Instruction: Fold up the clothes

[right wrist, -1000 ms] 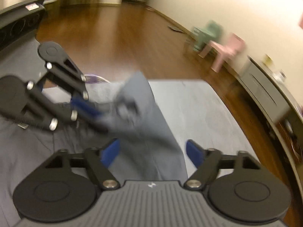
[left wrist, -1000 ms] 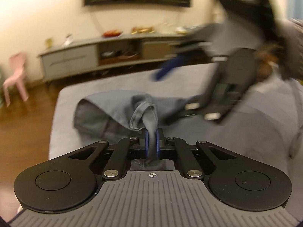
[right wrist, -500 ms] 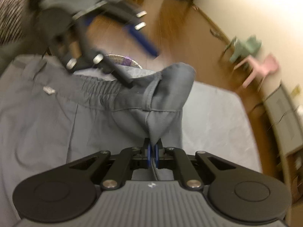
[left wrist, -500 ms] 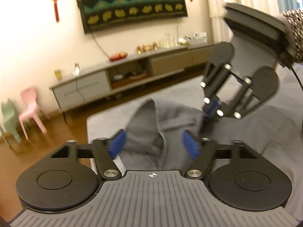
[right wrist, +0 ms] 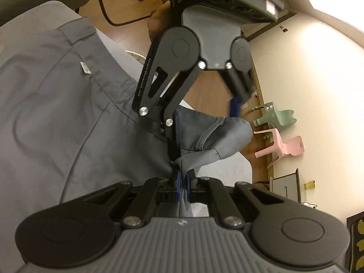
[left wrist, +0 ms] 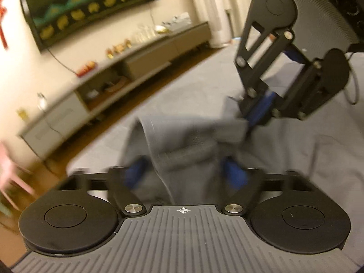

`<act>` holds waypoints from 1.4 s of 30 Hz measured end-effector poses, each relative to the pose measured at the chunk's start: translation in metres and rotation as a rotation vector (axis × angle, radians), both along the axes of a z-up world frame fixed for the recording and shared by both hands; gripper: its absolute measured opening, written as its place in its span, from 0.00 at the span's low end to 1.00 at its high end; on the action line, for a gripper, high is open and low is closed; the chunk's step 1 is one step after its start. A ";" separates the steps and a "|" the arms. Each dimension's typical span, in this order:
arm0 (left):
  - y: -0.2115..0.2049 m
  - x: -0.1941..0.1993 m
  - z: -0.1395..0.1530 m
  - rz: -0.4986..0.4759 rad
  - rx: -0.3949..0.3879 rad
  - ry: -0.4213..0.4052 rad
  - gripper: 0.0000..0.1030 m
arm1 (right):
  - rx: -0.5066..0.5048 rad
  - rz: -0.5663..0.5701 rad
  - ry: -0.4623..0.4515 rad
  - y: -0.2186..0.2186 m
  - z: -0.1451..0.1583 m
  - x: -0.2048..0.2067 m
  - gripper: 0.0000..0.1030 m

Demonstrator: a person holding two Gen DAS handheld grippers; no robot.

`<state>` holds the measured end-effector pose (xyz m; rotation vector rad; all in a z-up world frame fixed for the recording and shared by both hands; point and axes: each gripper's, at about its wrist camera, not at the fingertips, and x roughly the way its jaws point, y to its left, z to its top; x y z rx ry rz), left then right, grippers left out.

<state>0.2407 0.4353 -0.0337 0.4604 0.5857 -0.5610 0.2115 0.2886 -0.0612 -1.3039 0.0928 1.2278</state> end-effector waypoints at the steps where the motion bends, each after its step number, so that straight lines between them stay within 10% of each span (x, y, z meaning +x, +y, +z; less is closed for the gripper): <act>1: 0.003 0.000 -0.003 -0.012 -0.019 0.033 0.24 | 0.006 -0.001 0.002 0.000 0.000 0.001 0.05; 3: 0.004 -0.005 -0.012 -0.010 -0.029 0.065 0.07 | 0.026 -0.016 0.030 0.002 0.001 0.004 0.06; 6: 0.007 -0.018 -0.022 0.029 0.002 0.047 0.10 | 0.057 -0.046 0.093 0.004 0.003 0.011 0.11; 8: 0.010 -0.030 -0.020 0.046 -0.002 0.004 0.19 | 0.069 -0.076 0.185 0.004 0.009 0.023 0.25; 10: 0.012 -0.037 -0.015 0.043 -0.035 -0.011 0.21 | 0.090 -0.103 0.256 0.011 0.013 0.035 0.61; 13: 0.006 -0.041 -0.018 0.028 -0.002 -0.008 0.24 | 0.105 -0.156 0.336 0.033 0.020 0.062 0.62; 15: 0.001 -0.047 -0.020 0.026 0.035 -0.018 0.27 | 0.097 -0.181 0.391 0.045 0.019 0.080 0.59; 18: 0.000 -0.059 -0.020 0.051 0.116 -0.068 0.35 | 0.037 -0.164 0.448 0.055 0.015 0.094 0.04; 24: 0.009 -0.070 0.002 0.113 0.118 -0.235 0.76 | -0.020 0.003 0.267 0.034 0.009 0.059 0.03; 28: -0.010 -0.071 -0.005 0.023 0.161 -0.202 0.79 | -0.034 0.043 0.230 0.033 0.009 0.046 0.03; 31: -0.014 -0.051 -0.014 -0.010 0.182 -0.092 0.56 | -0.016 0.031 0.231 0.038 0.010 0.046 0.03; 33: -0.003 -0.029 -0.017 0.036 0.116 0.029 0.00 | 0.021 -0.012 0.255 0.039 0.011 0.055 0.10; 35: 0.028 -0.002 -0.020 0.154 -0.083 0.227 0.00 | 0.047 -0.096 0.318 0.031 0.016 0.073 0.19; 42: 0.076 0.035 -0.030 0.318 -0.385 0.418 0.13 | 0.112 -0.393 0.520 -0.056 0.021 0.144 0.07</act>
